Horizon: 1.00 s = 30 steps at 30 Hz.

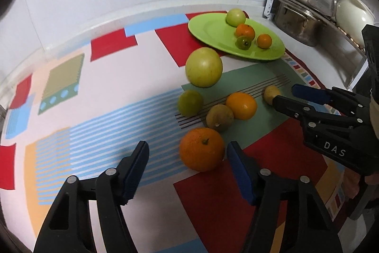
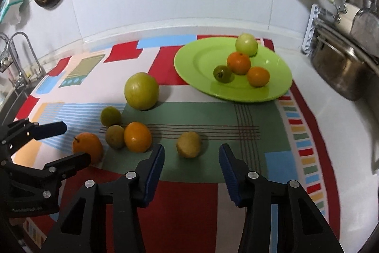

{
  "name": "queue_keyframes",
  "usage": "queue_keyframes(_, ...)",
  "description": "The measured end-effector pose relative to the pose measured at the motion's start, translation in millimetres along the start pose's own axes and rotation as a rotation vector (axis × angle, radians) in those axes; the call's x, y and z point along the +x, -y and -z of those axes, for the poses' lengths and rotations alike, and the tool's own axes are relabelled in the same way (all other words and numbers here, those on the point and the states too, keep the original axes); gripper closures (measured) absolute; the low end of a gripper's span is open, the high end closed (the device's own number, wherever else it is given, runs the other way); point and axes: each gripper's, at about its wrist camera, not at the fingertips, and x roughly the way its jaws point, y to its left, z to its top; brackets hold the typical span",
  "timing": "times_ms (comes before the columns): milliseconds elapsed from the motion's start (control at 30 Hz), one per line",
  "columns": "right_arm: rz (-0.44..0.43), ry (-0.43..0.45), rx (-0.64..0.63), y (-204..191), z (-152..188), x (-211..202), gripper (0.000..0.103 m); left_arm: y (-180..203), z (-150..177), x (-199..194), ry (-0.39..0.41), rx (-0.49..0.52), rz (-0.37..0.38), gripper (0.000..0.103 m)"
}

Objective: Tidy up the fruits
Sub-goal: 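Grasp a small brown-yellow fruit with the right tool while the left tool grasps a mandarin, then carry the brown-yellow fruit and mandarin over the green plate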

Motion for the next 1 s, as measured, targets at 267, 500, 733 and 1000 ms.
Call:
queue_keyframes(267,-0.018,-0.038,0.001,-1.9,-3.3,20.1,0.067,2.5,-3.2,12.7,-0.027,0.001,0.046,0.055)
queue_keyframes(500,-0.012,-0.047,0.008,-2.1,-2.7,27.2,0.075,3.6,-4.6,13.2,-0.019,0.016,0.048,0.062)
queue_keyframes(733,0.011,-0.022,0.028,-4.0,-0.8,17.7,0.075,0.5,-5.5,3.6,0.014,0.037,0.041,0.062)
queue_keyframes(1000,0.037,0.033,0.070,-9.8,-4.6,-10.2,0.075,0.3,-20.5,-17.6,0.080,0.066,0.072,0.062)
